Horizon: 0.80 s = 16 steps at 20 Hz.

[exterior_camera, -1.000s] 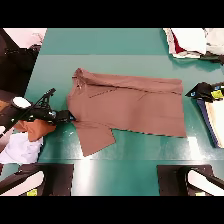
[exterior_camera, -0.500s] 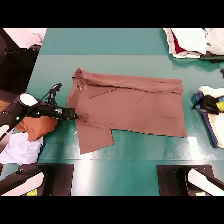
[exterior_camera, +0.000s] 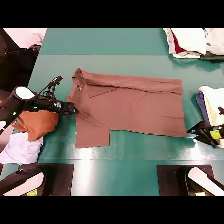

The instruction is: Fold the shirts.

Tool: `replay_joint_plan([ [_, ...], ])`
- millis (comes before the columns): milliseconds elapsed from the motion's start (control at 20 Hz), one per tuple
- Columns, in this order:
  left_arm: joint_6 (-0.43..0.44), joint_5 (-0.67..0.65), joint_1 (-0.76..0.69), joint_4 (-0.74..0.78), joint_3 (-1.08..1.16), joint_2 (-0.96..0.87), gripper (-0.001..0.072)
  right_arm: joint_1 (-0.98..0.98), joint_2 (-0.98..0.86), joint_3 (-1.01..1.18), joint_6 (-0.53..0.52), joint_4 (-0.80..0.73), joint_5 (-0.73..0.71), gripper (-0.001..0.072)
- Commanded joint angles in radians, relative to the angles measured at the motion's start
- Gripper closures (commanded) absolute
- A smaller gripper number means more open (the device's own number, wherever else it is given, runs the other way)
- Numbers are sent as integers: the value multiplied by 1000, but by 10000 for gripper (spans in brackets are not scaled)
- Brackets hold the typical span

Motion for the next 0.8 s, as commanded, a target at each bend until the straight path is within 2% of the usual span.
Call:
replay_joint_plan([
  [0,2,1,0,-2,4,0,684,33,1,-69,-12,27,-71,266],
  [350,2,-7,0,-1,4,0,683,129,1,-65,9,27,-133,290],
  [450,2,-9,0,-2,4,1,683,129,1,-65,10,27,-138,483],
  [500,2,-10,0,-2,4,0,684,129,1,-65,9,27,-135,622],
  [550,2,-13,0,-2,4,1,684,129,5,-65,4,27,-127,691],
  [750,-20,-17,3,-2,44,61,685,129,106,21,3,47,-92,692],
])
